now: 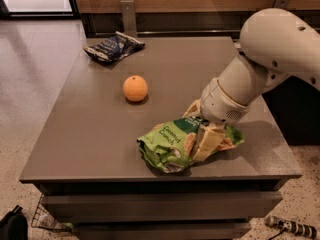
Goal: Move green rice chip bag near blue chip bag
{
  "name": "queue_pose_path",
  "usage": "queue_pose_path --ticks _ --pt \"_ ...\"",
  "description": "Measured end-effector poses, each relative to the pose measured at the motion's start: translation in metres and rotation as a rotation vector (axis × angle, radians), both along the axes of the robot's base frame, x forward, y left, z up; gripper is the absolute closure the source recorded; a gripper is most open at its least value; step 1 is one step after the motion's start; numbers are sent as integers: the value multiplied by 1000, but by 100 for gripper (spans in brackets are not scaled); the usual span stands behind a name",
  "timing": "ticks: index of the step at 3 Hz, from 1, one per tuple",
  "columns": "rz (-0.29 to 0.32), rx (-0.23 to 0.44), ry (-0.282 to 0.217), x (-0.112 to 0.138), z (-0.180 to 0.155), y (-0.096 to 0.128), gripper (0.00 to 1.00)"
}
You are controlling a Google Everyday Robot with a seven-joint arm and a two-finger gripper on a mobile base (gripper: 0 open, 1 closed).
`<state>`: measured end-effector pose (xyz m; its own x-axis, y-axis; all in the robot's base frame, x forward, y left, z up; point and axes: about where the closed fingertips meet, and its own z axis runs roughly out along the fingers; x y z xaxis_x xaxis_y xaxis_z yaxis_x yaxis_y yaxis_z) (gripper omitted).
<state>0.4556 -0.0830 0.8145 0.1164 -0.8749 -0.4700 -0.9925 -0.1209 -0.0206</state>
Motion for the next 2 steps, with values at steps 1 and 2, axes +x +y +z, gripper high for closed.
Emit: queue_pose_path --ticks 1,2 --pt "-56 -51 -20 18 23 -7 100" --pt "-135 -116 -44 43 56 -23 100"
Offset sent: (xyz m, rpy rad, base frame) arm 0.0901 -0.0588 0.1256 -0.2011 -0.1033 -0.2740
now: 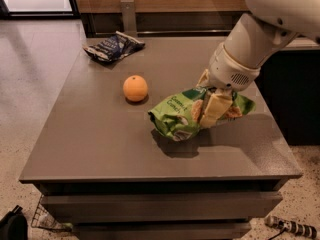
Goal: Move green rice chip bag near blue chip bag
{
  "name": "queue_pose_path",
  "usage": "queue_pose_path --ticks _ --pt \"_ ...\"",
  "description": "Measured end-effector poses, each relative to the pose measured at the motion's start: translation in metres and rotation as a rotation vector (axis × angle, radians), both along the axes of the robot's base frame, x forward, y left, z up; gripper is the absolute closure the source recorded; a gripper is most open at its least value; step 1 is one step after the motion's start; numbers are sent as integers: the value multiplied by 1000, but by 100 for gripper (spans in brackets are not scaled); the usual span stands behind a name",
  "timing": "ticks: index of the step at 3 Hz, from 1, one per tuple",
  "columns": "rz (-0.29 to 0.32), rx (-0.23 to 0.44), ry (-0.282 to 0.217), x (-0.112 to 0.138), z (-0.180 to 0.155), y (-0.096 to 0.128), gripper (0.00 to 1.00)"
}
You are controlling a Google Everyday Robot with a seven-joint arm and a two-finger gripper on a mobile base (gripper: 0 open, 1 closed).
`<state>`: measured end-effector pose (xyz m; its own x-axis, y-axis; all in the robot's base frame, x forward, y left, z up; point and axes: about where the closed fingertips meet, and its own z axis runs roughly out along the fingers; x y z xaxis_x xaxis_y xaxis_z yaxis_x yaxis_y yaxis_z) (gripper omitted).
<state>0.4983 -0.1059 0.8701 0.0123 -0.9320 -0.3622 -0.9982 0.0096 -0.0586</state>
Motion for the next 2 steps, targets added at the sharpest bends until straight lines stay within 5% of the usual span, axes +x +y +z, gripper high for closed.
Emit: queue_pose_path --ticks 2 --pt "-198 -49 -136 78 83 -60 100"
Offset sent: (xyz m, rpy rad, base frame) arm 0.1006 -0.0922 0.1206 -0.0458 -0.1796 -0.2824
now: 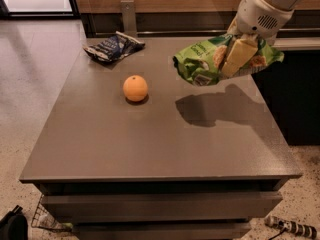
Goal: Move green rice chip bag near blue chip bag
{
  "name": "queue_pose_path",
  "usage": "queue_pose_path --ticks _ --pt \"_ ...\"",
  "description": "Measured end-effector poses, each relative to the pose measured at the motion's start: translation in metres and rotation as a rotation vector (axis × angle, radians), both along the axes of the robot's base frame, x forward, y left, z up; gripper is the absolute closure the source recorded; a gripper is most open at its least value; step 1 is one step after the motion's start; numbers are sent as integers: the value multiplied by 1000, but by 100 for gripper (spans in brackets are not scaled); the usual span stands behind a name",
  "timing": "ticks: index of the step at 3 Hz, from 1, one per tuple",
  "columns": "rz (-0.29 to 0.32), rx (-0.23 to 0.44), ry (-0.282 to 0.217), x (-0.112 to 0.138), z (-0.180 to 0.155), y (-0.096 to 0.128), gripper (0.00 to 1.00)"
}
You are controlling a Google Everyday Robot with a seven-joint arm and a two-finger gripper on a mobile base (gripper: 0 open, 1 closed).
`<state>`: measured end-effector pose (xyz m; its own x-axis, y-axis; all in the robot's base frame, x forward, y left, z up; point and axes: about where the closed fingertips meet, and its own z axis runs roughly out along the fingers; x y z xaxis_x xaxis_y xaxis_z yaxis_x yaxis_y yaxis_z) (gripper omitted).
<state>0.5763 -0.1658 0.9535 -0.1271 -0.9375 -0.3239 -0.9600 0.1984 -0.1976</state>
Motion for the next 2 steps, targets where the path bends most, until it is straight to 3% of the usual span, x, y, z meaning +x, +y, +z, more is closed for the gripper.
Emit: queue_pose_path --ticks 1,2 --pt "-71 -24 -105 57 26 -23 100" --pt "-91 -36 -172 109 27 -27 100"
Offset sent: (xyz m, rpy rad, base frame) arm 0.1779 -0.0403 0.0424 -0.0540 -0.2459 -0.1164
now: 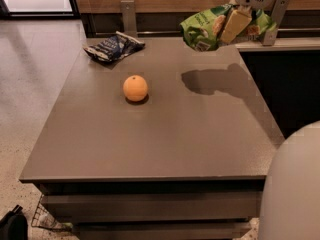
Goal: Move green rice chip bag near blue chip bag
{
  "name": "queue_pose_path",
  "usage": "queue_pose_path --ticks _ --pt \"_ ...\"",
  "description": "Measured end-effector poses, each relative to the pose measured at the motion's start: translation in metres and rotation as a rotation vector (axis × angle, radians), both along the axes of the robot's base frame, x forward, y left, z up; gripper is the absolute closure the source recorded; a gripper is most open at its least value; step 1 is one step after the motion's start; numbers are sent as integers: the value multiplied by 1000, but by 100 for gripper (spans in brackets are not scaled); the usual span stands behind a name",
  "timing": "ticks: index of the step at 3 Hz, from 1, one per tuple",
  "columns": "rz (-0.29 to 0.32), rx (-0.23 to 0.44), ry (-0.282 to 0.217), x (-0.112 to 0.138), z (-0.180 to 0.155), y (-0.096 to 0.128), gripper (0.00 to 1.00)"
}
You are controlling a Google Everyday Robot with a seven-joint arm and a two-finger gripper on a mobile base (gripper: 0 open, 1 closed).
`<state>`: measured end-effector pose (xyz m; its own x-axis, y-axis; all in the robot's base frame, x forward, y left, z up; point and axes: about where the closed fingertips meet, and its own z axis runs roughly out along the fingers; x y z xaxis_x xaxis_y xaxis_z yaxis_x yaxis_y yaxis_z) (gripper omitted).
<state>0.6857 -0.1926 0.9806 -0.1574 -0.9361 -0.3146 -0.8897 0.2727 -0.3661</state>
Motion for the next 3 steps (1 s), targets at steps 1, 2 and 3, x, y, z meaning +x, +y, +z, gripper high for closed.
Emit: queue_pose_path --ticks 1,2,3 --pt "15 14 -90 58 -10 16 100" --pt "34 40 -153 97 -27 38 100" --pt "62 88 -200 126 -46 69 100"
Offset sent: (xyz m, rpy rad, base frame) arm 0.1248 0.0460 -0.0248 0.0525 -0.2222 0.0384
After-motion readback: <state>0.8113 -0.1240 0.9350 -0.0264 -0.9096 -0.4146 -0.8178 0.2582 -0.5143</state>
